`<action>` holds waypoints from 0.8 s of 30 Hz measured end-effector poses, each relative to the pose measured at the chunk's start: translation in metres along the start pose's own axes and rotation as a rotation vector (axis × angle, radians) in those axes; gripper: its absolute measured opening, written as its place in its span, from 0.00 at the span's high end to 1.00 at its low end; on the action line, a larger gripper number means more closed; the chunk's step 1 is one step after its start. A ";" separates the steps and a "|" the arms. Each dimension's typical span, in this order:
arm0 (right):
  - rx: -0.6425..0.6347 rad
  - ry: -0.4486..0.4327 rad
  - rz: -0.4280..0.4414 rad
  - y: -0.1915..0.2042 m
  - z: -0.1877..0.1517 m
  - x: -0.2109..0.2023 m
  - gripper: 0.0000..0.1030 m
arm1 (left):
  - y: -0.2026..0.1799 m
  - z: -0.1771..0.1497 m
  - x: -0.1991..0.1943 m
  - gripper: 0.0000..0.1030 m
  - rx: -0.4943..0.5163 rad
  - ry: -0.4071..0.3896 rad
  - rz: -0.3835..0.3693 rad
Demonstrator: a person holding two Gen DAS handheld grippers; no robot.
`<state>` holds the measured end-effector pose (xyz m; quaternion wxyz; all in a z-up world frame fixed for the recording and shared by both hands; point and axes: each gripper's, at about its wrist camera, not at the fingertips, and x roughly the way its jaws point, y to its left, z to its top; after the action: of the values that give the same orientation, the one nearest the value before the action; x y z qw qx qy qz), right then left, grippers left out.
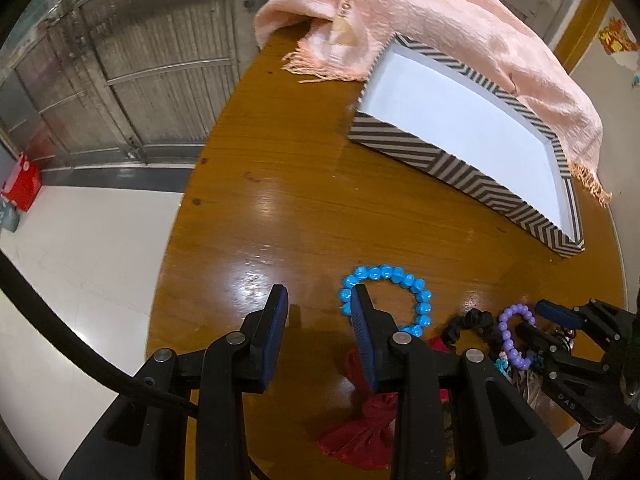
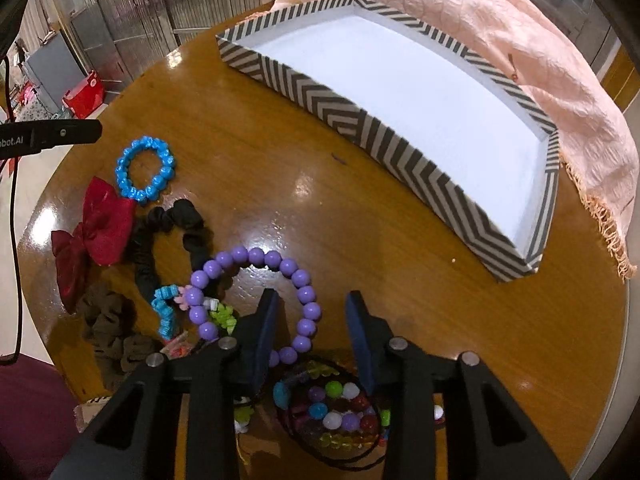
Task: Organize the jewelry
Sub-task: 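Grasp the blue bead bracelet with the left tool while the right tool grasps the purple bracelet, then carry both bracelets into the white tray and open both tools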
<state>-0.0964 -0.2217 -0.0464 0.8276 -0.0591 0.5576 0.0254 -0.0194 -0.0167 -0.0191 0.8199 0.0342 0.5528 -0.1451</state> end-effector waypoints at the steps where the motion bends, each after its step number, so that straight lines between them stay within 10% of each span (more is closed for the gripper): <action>1: 0.000 -0.002 0.000 -0.001 0.001 0.001 0.65 | -0.002 0.002 0.004 0.84 0.007 0.009 -0.002; 9: 0.023 -0.017 0.002 -0.012 0.012 0.006 0.87 | -0.014 0.010 0.023 0.84 0.052 0.027 0.022; 24: 0.067 -0.065 0.071 -0.022 0.016 0.001 0.91 | -0.029 0.013 0.046 1.00 0.145 0.022 0.014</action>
<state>-0.0785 -0.2418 -0.0398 0.8453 -0.0105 0.5328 0.0380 -0.0001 -0.0567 -0.0536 0.8100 0.0987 0.5498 -0.1786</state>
